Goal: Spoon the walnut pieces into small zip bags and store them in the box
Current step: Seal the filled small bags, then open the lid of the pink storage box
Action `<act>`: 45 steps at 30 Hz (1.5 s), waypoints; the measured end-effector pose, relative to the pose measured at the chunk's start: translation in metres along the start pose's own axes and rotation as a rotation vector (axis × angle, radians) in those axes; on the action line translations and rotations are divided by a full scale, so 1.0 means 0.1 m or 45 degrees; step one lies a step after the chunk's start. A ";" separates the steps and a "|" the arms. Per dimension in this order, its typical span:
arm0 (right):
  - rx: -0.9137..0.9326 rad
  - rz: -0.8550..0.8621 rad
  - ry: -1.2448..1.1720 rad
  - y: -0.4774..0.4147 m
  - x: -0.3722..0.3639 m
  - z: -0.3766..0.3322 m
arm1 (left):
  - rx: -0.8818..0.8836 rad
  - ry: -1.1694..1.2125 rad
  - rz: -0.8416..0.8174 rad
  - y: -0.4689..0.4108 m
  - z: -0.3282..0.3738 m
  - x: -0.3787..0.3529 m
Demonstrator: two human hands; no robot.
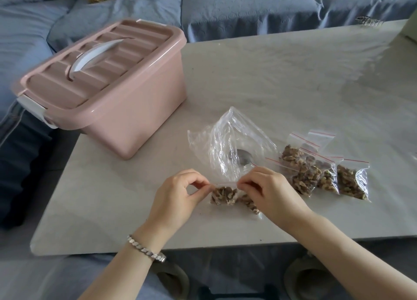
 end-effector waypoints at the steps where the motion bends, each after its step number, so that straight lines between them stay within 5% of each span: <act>1: -0.031 -0.001 -0.025 0.00 0.01 -0.01 | 0.005 -0.008 -0.005 0.00 0.00 0.00; 10: -0.458 -0.132 0.081 -0.06 0.08 0.06 | 0.213 -0.048 -0.142 -0.16 0.13 -0.19; 18: -0.336 -0.214 0.303 -0.58 0.38 -0.37 | -0.097 -0.294 0.574 -0.53 0.21 0.76; 22: -0.204 -0.137 0.283 -1.33 0.40 -0.76 | 0.117 -0.561 0.769 -0.83 0.02 1.48; 26: -0.285 -0.085 0.045 -2.10 0.23 -1.08 | 0.705 -0.506 0.751 -0.97 -0.27 1.95; 30: -0.562 -0.067 -0.428 -2.58 0.00 -1.37 | 0.974 -0.165 0.779 -0.94 -0.57 2.06; 38: -0.780 0.142 -0.839 -2.57 -0.27 -1.32 | 0.758 0.176 0.898 -0.82 -0.77 2.13; 45: -0.610 0.080 -0.872 -1.73 -0.03 -1.20 | 0.699 0.210 0.754 -0.69 -0.67 2.08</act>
Point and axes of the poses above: each hand's wrist, its own y-axis away from the middle knuckle, its own x-axis out of the back of the hand, z = x × y, the point moved 2 cm from there along -y, towards the middle knuckle, and after that the axes turned 1 degree about y, right-handed, at the moved point
